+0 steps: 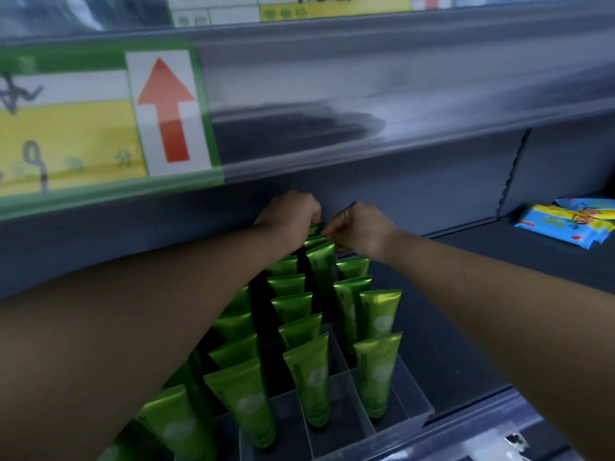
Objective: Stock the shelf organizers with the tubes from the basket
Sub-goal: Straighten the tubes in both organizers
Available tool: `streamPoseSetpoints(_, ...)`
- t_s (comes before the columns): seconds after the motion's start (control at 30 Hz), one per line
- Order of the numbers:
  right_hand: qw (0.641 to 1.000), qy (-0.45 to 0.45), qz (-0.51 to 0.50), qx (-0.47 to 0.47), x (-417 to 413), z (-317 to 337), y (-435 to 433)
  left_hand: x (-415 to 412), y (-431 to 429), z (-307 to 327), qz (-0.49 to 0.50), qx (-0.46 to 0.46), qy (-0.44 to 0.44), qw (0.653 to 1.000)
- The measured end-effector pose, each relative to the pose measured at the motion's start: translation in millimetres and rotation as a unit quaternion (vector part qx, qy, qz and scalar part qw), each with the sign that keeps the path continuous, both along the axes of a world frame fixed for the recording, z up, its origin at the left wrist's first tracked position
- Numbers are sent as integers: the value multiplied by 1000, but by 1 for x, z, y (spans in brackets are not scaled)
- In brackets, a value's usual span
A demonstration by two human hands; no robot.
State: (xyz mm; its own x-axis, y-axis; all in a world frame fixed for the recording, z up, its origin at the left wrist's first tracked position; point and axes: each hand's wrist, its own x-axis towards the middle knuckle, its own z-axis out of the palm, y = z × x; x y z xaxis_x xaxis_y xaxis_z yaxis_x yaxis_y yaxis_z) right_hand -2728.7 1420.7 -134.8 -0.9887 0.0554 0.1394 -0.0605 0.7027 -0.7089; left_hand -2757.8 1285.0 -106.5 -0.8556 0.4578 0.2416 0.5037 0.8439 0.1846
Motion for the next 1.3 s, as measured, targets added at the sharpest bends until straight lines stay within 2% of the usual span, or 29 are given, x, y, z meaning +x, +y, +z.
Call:
streamPoseSetpoints(0.2, 999, -25, 20, -18, 4, 3, 0, -2, -4, -1, -8, -6, 8, 1000)
streamPoseSetpoints(0.4, 999, -12, 22, 33, 19, 16, 10, 3, -11, 2, -19, -13, 16, 1000)
streamPoseSetpoints(0.6, 1000, -12, -2, 21, 38, 25, 22, 27, -13, 12, -53, 54, 57, 996)
streamPoseSetpoints(0.83, 995, -77, 42, 43, 59, 29, 13, 41, 0, 9, -56, 0, -15, 998)
streamPoseSetpoints(1.3, 994, -76, 38, 70, 61, 21, 13, 44, -2, 2, -30, -11, -23, 999)
